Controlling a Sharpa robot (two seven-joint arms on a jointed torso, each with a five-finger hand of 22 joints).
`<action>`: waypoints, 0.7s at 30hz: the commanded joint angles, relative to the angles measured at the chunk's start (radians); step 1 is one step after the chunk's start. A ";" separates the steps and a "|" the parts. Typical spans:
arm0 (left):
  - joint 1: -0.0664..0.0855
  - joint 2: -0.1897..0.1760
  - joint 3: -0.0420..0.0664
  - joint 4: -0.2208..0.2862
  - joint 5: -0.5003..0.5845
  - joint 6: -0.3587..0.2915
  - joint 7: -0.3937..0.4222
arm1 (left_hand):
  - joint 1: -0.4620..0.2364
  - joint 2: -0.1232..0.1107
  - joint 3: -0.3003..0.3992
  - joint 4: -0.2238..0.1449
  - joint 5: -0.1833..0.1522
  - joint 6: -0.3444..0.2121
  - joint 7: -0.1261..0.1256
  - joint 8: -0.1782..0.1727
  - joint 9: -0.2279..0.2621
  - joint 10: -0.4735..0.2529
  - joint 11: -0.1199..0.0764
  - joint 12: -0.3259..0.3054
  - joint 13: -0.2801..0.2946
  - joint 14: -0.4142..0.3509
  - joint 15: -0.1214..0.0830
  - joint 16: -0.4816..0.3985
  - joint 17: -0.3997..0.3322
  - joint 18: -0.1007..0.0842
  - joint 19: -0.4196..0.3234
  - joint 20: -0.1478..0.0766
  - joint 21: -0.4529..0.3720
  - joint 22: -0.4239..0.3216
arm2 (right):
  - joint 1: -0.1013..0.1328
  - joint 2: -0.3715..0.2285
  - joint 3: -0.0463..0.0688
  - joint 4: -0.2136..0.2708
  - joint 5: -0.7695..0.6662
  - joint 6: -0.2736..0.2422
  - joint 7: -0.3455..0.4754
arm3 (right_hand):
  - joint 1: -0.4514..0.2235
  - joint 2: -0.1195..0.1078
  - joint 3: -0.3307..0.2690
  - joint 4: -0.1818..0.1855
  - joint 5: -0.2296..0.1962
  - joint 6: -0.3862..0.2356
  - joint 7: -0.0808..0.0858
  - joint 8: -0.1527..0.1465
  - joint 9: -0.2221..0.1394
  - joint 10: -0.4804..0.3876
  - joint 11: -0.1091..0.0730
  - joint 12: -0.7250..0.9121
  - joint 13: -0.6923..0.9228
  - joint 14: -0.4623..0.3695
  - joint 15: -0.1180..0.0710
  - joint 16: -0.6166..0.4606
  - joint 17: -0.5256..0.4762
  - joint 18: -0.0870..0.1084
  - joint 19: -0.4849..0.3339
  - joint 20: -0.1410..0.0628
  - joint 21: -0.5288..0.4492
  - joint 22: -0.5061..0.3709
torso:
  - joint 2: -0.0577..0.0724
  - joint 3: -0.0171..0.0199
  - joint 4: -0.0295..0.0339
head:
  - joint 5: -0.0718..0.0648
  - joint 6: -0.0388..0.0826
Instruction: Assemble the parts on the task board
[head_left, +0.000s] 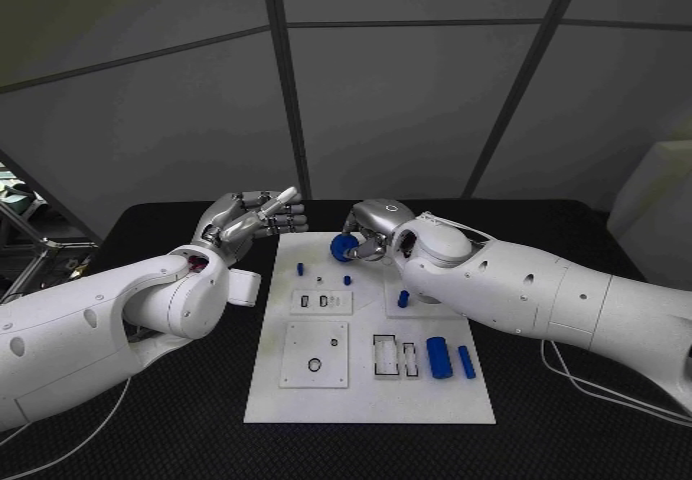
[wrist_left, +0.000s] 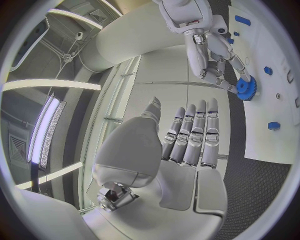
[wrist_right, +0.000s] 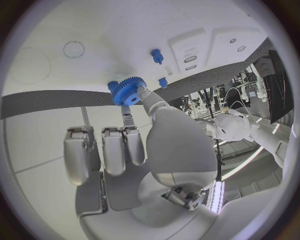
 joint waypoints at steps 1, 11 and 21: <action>0.002 0.002 0.001 -0.001 -0.004 0.012 0.003 | 0.001 0.009 -0.001 -0.005 0.006 0.006 0.005 -0.003 -0.001 0.007 0.000 -0.004 -0.001 -0.005 0.003 -0.006 -0.002 -0.027 0.008 0.001 0.001 -0.001 | 0.002 0.010 -0.003 -0.010 -0.032 0.019 -0.010 | -0.007 -0.005 0.001 -0.003 0.002 0.028 -0.022 0.005 0.013 0.060 -0.008 0.003 0.163 0.072 -0.005 0.005 0.109 -0.015 0.105 -0.005 0.006 0.263 | 0.000 0.0004 -0.0012 | 0.002 -0.001; 0.002 0.004 0.001 -0.002 -0.004 0.012 0.003 | 0.001 0.010 -0.002 -0.006 0.006 0.006 0.005 -0.004 -0.001 0.007 0.000 -0.004 -0.001 -0.005 0.003 -0.008 -0.002 -0.027 0.007 0.001 0.000 -0.002 | 0.001 0.031 -0.007 -0.036 -0.033 0.033 -0.008 | -0.012 -0.007 0.001 -0.003 0.000 0.027 -0.021 0.003 0.013 0.059 -0.008 0.002 0.161 0.071 -0.005 0.003 0.105 -0.015 0.105 -0.005 0.006 0.263 | 0.000 0.0006 -0.0025 | 0.004 -0.004; 0.002 0.005 0.001 -0.003 -0.004 0.013 0.002 | 0.001 0.010 -0.002 -0.006 0.006 0.006 0.005 -0.004 -0.001 0.007 0.000 -0.004 -0.001 -0.005 0.003 -0.008 -0.002 -0.027 0.007 0.001 0.000 -0.002 | 0.001 0.047 -0.008 -0.055 -0.034 0.059 0.005 | -0.040 -0.023 -0.005 0.000 -0.014 0.007 -0.015 -0.015 0.009 0.055 -0.003 -0.005 0.156 0.069 -0.002 -0.001 0.097 -0.015 0.105 -0.004 0.006 0.263 | 0.000 0.0014 -0.0030 | 0.005 -0.005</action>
